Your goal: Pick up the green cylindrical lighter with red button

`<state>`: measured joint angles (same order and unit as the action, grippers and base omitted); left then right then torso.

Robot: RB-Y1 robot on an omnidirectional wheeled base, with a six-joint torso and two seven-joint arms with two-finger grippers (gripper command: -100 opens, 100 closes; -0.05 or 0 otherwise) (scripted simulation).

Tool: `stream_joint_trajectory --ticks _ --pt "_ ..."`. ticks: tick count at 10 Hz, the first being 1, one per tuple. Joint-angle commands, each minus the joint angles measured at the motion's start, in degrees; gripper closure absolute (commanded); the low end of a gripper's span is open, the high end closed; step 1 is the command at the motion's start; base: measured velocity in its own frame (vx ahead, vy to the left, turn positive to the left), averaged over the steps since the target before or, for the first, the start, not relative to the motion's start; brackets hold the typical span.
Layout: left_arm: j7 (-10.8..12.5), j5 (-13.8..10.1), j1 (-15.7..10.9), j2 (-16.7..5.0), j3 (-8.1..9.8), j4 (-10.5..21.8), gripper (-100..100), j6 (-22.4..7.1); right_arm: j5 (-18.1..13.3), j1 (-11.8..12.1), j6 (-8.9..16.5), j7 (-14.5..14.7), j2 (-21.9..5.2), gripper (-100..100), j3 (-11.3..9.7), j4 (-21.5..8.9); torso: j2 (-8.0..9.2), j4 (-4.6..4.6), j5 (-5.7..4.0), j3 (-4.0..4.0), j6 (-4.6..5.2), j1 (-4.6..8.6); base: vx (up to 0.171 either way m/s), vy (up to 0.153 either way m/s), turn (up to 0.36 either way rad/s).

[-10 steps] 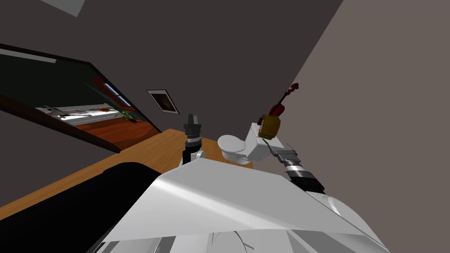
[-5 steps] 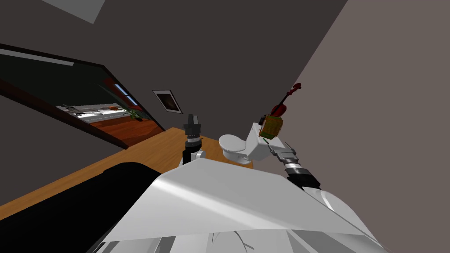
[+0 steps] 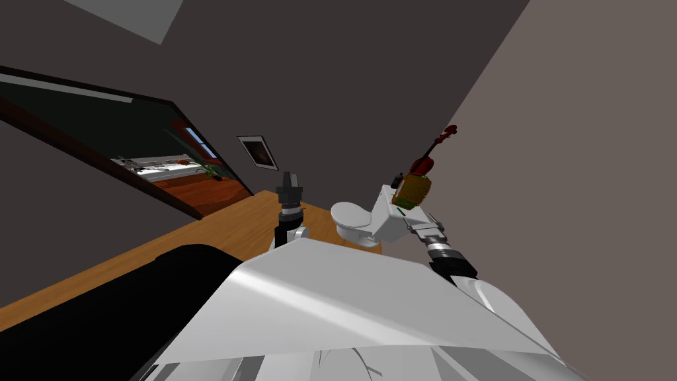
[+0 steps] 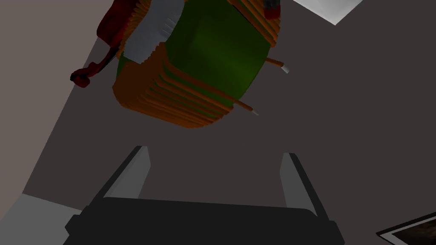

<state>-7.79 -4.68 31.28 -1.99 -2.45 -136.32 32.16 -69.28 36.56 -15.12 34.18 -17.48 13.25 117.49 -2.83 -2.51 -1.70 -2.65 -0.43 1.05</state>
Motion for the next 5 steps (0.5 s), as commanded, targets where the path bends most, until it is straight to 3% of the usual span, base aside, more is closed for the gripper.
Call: stream_joint_trajectory --ticks 1,5 --pt "0.00 0.00 0.00 0.00 0.00 0.00 0 0.00 -1.50 -1.05 1.07 2.20 -0.61 -100 -0.18 -1.06 0.00 0.00 0.00 0.00 0.00 0.00 -0.044 0.000 0.078" --pt "0.00 0.00 0.00 0.00 0.00 0.00 0 0.00 -4.18 -3.06 2.73 6.25 -1.50 -100 -0.41 -3.16 0.01 0.00 0.00 0.01 0.01 0.00 -0.040 -0.001 0.058"
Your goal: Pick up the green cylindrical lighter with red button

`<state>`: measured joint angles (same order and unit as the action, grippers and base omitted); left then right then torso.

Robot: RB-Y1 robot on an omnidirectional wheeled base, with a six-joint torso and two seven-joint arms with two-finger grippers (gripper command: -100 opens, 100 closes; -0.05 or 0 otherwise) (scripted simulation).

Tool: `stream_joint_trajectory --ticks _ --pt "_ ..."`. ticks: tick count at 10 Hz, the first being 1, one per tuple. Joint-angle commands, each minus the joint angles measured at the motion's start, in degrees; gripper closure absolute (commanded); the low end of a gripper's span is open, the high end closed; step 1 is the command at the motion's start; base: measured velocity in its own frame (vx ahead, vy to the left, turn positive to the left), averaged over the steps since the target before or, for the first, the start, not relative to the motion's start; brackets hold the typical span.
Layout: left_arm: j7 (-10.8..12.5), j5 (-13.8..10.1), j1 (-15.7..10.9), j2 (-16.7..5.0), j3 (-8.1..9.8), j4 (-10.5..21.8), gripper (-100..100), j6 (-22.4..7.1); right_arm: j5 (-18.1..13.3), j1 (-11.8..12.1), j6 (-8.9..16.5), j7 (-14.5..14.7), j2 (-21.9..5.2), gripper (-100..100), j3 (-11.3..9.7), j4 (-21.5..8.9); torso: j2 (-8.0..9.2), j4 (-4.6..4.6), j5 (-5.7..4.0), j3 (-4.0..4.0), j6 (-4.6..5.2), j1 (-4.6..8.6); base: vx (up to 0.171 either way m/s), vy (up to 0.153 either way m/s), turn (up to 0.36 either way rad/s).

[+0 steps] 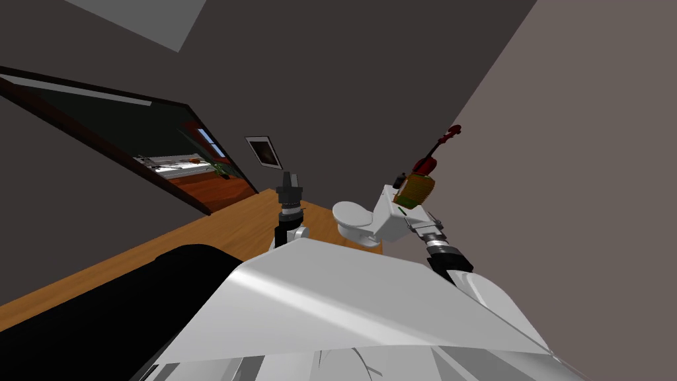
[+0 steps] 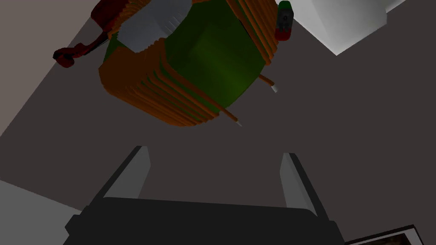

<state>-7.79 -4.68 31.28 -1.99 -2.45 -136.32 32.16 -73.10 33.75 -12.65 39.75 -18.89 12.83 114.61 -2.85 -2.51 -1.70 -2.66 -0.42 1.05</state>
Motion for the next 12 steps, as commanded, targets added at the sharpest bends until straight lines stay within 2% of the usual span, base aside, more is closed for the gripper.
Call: stream_joint_trajectory --ticks 1,6,7,8,9,12 --pt "0.00 0.00 0.00 0.00 0.00 0.00 0 0.00 -0.98 -0.72 0.64 1.60 -0.31 -100 -0.05 -0.78 0.00 0.00 0.00 0.00 0.00 0.00 -0.030 -0.004 0.041" --pt "0.00 0.00 0.00 0.00 0.00 0.00 0 0.00 -4.44 -3.61 2.99 7.05 -1.47 -100 -0.41 -4.08 0.01 0.00 0.00 0.01 0.01 0.00 -0.037 0.001 0.062" --pt "0.00 0.00 0.00 0.00 0.00 0.00 0 0.00 -3.94 -3.14 2.52 6.32 -1.28 -100 -0.24 -3.55 0.01 0.00 0.00 0.00 0.01 -0.01 -0.017 0.002 0.011" --pt "0.00 0.00 0.00 0.00 0.00 0.00 0 0.00 -4.01 -3.19 2.61 6.57 -1.30 0 -0.25 -3.63 -0.04 -0.01 0.01 -0.02 0.02 -0.02 0.000 0.000 0.000" --pt "0.00 0.00 0.01 0.00 0.00 0.00 0 0.00 -4.09 -3.25 2.72 6.37 -1.31 -100 0.22 -1.97 -0.09 -0.02 0.01 -0.05 0.02 -0.02 -0.032 0.012 -0.036" --pt "0.00 0.00 0.00 0.00 0.00 0.00 0 0.00 -4.37 -3.43 3.10 5.87 -1.34 -100 1.64 2.95 0.18 0.04 0.04 0.10 0.03 -0.12 -0.082 0.020 -0.068"
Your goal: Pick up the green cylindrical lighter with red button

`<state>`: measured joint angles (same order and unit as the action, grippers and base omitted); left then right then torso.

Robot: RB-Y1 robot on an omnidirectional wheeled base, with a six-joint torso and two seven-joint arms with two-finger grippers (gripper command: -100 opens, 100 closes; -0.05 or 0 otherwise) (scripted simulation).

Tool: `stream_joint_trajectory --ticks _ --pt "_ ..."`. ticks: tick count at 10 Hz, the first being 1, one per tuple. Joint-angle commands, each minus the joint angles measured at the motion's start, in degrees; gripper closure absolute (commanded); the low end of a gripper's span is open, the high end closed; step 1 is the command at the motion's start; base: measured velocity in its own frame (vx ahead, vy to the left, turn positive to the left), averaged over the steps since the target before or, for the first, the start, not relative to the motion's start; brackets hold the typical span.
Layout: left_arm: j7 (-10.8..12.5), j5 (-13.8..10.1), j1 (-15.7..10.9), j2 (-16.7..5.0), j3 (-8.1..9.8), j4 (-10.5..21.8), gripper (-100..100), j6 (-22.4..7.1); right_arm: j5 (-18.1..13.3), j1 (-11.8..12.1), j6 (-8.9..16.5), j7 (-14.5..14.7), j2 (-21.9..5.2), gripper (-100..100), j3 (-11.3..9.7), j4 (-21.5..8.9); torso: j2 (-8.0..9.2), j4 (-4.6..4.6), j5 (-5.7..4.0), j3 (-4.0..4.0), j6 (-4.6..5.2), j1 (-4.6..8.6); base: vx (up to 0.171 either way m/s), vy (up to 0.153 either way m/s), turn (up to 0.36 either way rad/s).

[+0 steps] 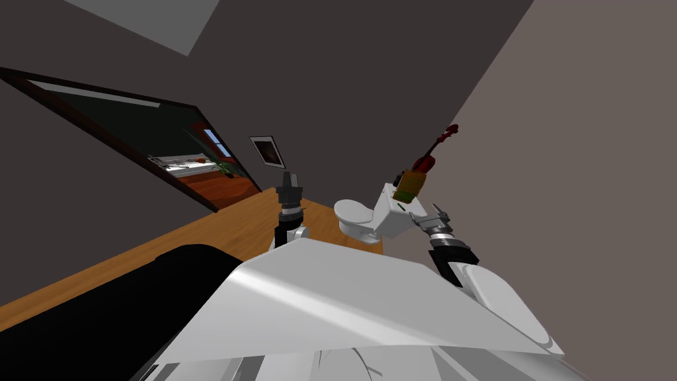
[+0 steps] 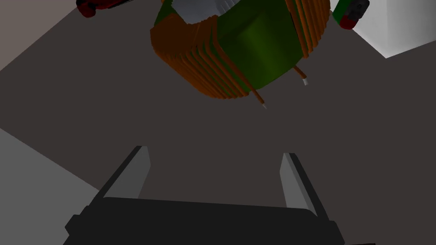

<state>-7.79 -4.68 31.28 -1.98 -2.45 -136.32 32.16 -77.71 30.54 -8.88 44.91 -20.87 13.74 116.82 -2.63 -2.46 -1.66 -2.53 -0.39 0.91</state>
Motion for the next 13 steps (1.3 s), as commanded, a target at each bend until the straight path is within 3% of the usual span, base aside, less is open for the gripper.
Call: stream_joint_trajectory --ticks 1,3,4,8,10,13 --pt "0.00 0.00 0.00 0.00 0.00 0.00 0 0.00 0.14 -0.27 -0.54 0.54 0.63 -100 1.20 2.39 0.00 0.00 0.00 0.00 0.00 0.00 -0.085 0.028 -0.051" --pt "0.00 0.00 0.00 0.00 0.00 0.00 0 0.00 0.46 -0.78 -1.47 1.46 1.16 -100 1.54 1.44 -0.13 -0.02 0.00 -0.07 -0.01 0.00 -0.030 0.017 -0.008" --pt "0.00 0.00 0.01 0.00 0.00 0.00 0 0.00 0.38 -0.79 -1.24 1.28 1.07 100 1.44 1.53 -0.25 -0.05 -0.02 -0.14 -0.01 0.05 0.000 0.000 0.000" --pt "0.00 0.00 0.01 0.00 0.00 0.00 0 0.00 0.39 -0.78 -1.26 1.30 1.08 100 1.45 1.52 -0.35 -0.08 -0.03 -0.20 -0.01 0.11 0.000 0.000 0.000" --pt "0.00 0.00 0.01 0.00 0.00 0.00 0 0.00 1.51 -0.58 -1.56 0.27 0.53 -100 1.13 -0.24 -0.36 -0.08 -0.03 -0.21 -0.01 0.11 0.017 -0.004 0.022" --pt "0.00 0.00 0.01 -0.01 0.00 -0.01 0 0.00 2.84 -0.32 -1.93 -0.96 -0.14 -100 0.75 -2.34 -0.55 -0.13 -0.05 -0.32 -0.02 0.17 0.051 -0.010 0.029"
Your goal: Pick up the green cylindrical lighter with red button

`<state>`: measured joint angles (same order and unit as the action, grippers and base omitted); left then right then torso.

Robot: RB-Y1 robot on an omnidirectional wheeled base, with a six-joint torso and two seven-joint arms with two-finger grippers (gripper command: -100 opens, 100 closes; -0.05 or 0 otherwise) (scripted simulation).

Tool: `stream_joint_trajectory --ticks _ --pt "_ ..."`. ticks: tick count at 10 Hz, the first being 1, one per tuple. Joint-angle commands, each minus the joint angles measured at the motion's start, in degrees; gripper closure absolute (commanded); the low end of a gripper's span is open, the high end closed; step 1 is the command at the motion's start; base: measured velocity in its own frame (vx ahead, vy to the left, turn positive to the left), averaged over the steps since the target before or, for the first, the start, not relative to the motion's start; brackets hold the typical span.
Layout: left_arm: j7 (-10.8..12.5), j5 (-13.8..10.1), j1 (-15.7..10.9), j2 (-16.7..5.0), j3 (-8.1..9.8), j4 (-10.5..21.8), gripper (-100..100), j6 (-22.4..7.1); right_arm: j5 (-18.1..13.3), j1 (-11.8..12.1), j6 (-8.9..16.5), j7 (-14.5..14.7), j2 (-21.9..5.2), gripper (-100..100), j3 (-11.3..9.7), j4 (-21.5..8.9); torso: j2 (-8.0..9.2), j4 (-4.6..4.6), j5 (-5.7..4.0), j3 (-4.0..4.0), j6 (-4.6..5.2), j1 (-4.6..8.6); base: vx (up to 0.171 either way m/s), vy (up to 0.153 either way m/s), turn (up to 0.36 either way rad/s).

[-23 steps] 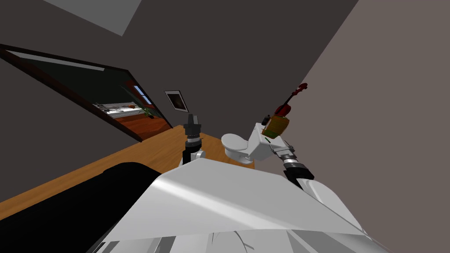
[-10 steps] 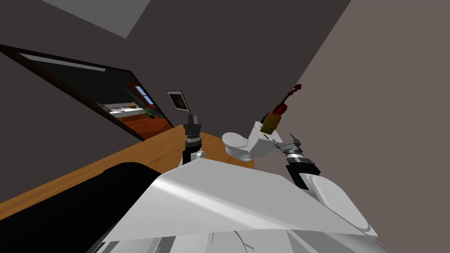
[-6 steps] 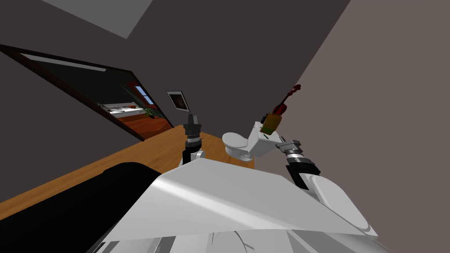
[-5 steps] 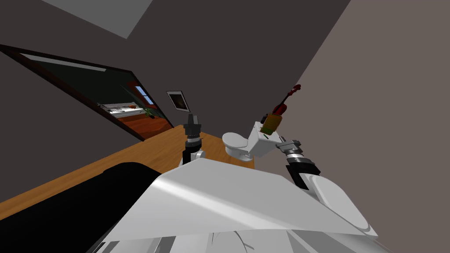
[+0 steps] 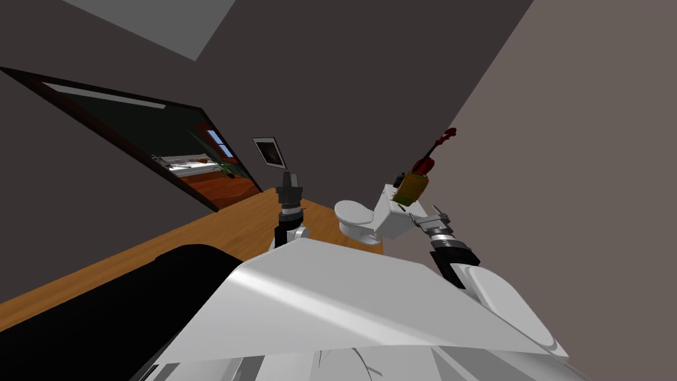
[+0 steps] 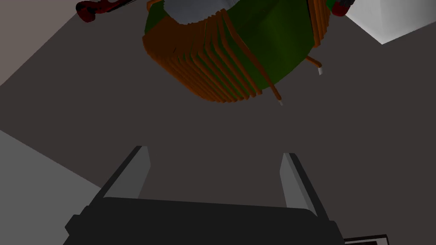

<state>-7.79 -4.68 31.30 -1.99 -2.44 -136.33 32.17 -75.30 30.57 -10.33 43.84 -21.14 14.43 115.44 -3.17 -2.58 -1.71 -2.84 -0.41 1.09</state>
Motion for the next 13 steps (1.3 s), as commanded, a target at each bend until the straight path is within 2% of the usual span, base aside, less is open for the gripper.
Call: stream_joint_trajectory --ticks 1,5,6,7,8,10,13 --pt "0.00 0.00 0.00 0.00 0.00 0.00 0 0.00 0.94 -0.25 -0.62 -0.36 -0.14 -100 -0.09 -1.76 0.00 0.00 0.00 0.00 0.00 0.00 0.047 -0.016 0.028" --pt "0.00 0.00 0.00 0.00 0.00 0.00 0 0.00 3.35 0.24 -1.30 -2.60 -1.39 -100 -0.78 -5.56 -0.02 0.00 0.00 -0.01 0.00 0.01 0.051 -0.014 0.031" --pt "0.00 0.00 0.00 0.00 0.00 0.00 0 0.00 2.80 0.23 -1.00 -2.29 -1.47 -100 -0.88 -4.75 -0.06 -0.01 0.00 -0.03 0.00 0.03 0.029 -0.010 0.008" --pt "0.00 0.00 0.00 0.00 0.00 0.00 0 0.00 2.83 0.24 -0.83 -2.65 -1.60 0 -0.97 -4.83 0.03 0.00 0.00 0.01 0.00 -0.02 0.005 -0.002 0.000" --pt "0.00 0.00 0.00 0.00 0.00 0.00 0 0.00 2.74 0.15 -0.69 -2.79 -1.59 -100 -0.44 -3.17 0.12 0.02 0.01 0.07 0.01 -0.05 -0.026 0.010 -0.039" --pt "0.00 0.00 -0.01 0.00 0.00 0.00 0 0.00 2.57 -0.03 -0.37 -3.13 -1.60 -100 0.60 0.15 0.37 0.08 0.05 0.21 0.01 -0.18 -0.070 0.025 -0.062" --pt "0.00 0.00 -0.01 0.00 0.00 0.00 0 0.00 2.45 -0.16 -0.13 -3.38 -1.61 -100 1.39 2.64 0.47 0.11 0.05 0.27 0.02 -0.16 -0.068 0.017 -0.039"
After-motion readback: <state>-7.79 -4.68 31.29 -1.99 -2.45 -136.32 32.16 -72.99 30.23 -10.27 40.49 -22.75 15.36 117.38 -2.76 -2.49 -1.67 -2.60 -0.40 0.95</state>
